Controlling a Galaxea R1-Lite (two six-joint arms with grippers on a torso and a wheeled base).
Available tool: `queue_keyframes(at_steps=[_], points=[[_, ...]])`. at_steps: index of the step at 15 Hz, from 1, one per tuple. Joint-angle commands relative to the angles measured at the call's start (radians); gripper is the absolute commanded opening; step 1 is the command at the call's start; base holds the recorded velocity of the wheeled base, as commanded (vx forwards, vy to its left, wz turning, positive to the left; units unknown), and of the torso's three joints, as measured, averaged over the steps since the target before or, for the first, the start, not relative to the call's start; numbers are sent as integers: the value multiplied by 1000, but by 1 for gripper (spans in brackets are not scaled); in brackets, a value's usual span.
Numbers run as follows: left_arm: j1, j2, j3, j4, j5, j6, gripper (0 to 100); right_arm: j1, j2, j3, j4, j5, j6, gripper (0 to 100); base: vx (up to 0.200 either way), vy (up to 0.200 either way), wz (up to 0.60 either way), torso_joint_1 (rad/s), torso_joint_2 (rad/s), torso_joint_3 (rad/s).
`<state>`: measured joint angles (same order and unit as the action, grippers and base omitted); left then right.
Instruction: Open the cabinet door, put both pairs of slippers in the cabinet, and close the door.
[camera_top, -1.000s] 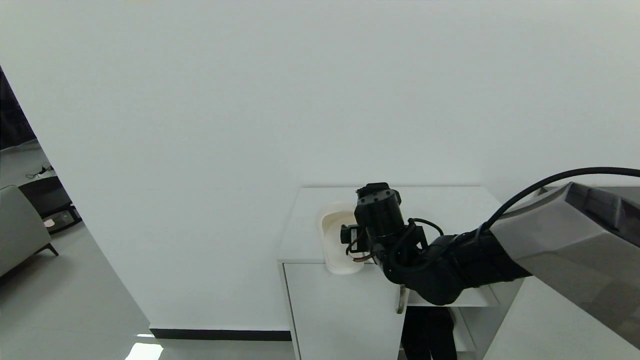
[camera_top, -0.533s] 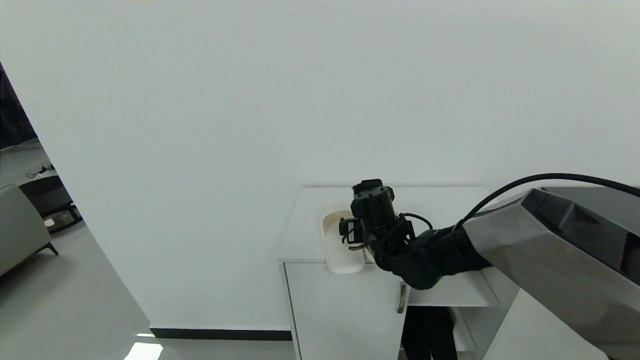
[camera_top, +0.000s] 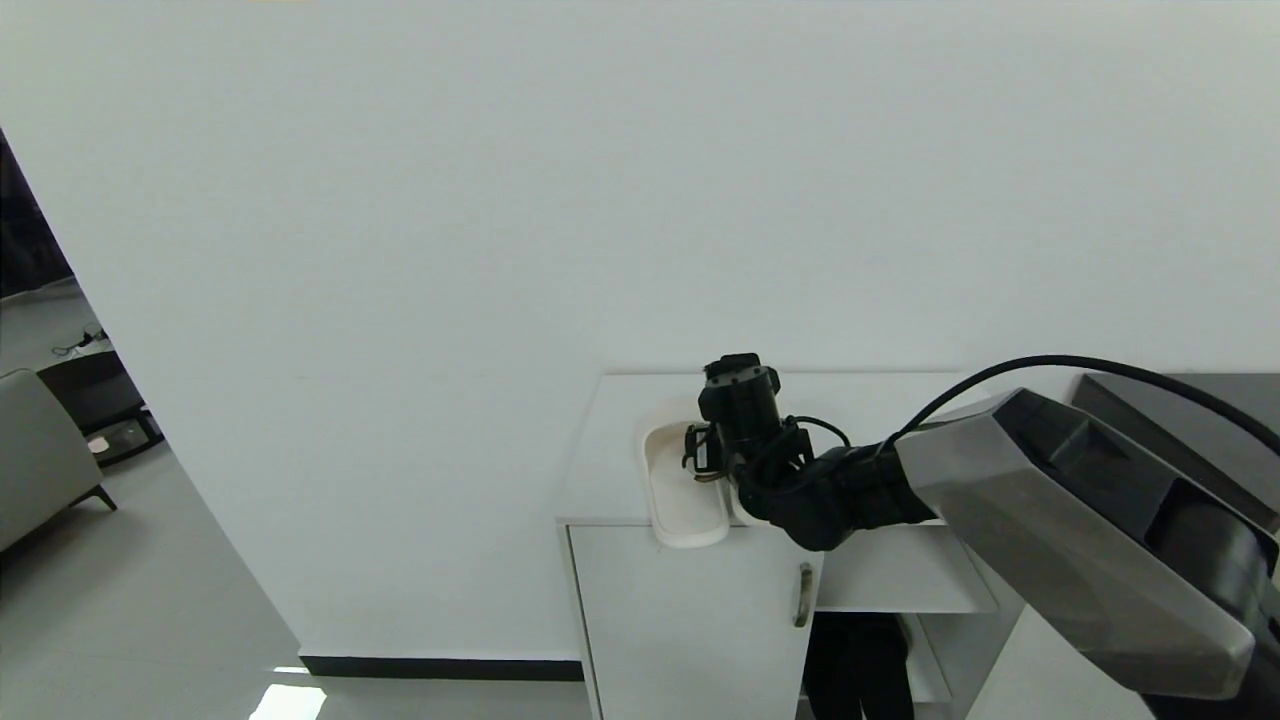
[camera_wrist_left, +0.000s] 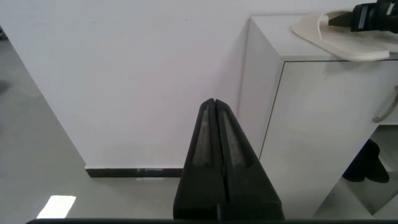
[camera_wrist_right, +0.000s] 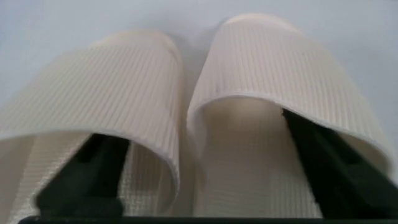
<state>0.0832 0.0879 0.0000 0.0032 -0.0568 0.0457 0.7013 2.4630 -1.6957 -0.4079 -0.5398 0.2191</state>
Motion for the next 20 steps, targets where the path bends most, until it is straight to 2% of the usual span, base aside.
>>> queue_keyframes(at_steps=[1,7,9,12,13,14,16,20], points=[[1,1,0,0,0,0,0,-2,16,-9,0,0,0,0,0,0,0,0,0,0],[0,1,0,0,0,0,0,1,-41,15,-5,29,11,0,0,0,0,0,0,0],[1,1,0,0,0,-1,0,20,-196,188,-37,127,14,0,0,0,0,0,0,0],[1,1,0,0,0,-1,0,69,-403,504,-189,227,11,0,0,0,0,0,0,0],[1,1,0,0,0,-1,0,98,-501,648,-230,279,8,0,0,0,0,0,0,0],[1,1,0,0,0,-1,0,109,-530,686,-233,296,8,0,0,0,0,0,0,0],[1,1,0,0,0,-1,0,167,-677,851,-244,412,9,0,0,0,0,0,0,0],[1,1,0,0,0,-3,0,182,-806,1022,-316,572,12,0,0,0,0,0,0,0]])
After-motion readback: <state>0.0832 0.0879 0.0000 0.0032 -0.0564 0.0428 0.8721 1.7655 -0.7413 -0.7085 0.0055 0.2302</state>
